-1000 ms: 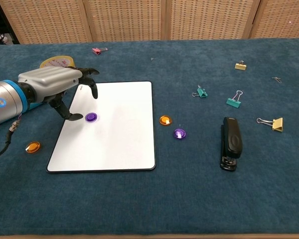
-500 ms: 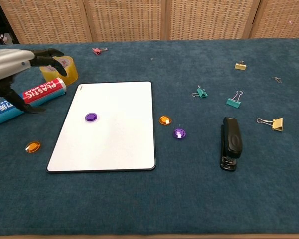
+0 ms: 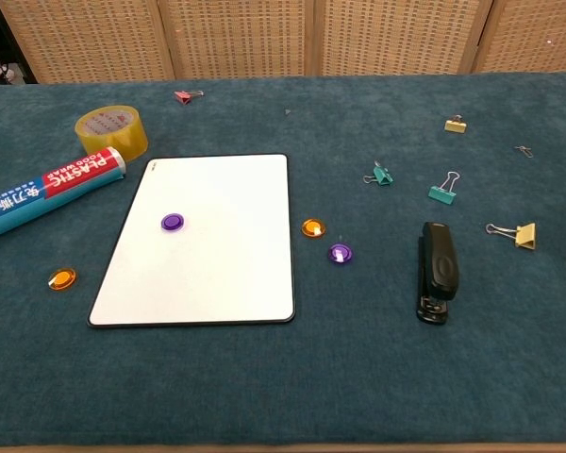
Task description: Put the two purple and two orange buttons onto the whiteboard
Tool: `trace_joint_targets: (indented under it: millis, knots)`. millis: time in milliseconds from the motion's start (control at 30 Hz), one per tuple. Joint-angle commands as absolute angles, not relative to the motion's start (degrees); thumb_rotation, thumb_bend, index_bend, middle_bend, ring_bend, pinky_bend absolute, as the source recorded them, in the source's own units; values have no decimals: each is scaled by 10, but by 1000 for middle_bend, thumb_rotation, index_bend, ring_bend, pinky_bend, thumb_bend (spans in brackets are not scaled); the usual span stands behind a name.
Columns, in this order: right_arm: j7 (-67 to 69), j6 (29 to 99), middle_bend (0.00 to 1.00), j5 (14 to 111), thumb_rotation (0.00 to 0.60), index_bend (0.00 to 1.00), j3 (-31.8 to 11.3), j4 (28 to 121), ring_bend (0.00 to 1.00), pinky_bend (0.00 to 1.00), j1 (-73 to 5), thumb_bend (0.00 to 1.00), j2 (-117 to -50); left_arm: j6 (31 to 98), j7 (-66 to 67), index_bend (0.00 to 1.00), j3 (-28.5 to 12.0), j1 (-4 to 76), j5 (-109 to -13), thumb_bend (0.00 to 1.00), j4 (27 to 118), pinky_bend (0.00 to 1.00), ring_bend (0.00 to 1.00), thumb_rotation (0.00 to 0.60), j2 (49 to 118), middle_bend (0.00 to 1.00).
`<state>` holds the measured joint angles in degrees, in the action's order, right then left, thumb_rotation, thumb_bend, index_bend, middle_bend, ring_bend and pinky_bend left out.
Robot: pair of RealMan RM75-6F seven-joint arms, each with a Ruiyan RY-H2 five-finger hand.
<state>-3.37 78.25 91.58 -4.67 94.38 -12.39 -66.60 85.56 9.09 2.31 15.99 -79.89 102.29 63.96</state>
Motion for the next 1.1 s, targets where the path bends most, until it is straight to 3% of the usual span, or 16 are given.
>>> trace_joint_targets:
  millis: [33, 200, 433, 767, 1100]
  knots:
    - [-62, 721, 0, 918, 600, 42, -59, 1002, 0, 0, -172, 0, -666, 880, 65, 0, 30, 135, -808, 32, 1036, 0, 0, 600, 621, 0]
    - [-74, 625, 0, 876, 600, 96, -86, 1053, 0, 0, -239, 10, -688, 901, 39, 0, 33, 117, -833, 32, 1042, 0, 0, 600, 601, 0]
    - [-163, 534, 0, 785, 600, 209, -123, 1033, 0, 0, -326, 175, -777, 908, 20, 0, 34, 103, -855, 32, 1041, 0, 0, 600, 591, 0]
    - [-264, 498, 0, 661, 600, 271, -150, 933, 0, 0, -410, 256, -904, 897, 8, 0, 26, 95, -859, 32, 1043, 0, 0, 600, 584, 0]
    - [-319, 484, 0, 564, 600, 288, -155, 835, 0, 0, -460, 259, -967, 880, 0, 0, 15, 93, -852, 32, 1042, 0, 0, 600, 580, 0]
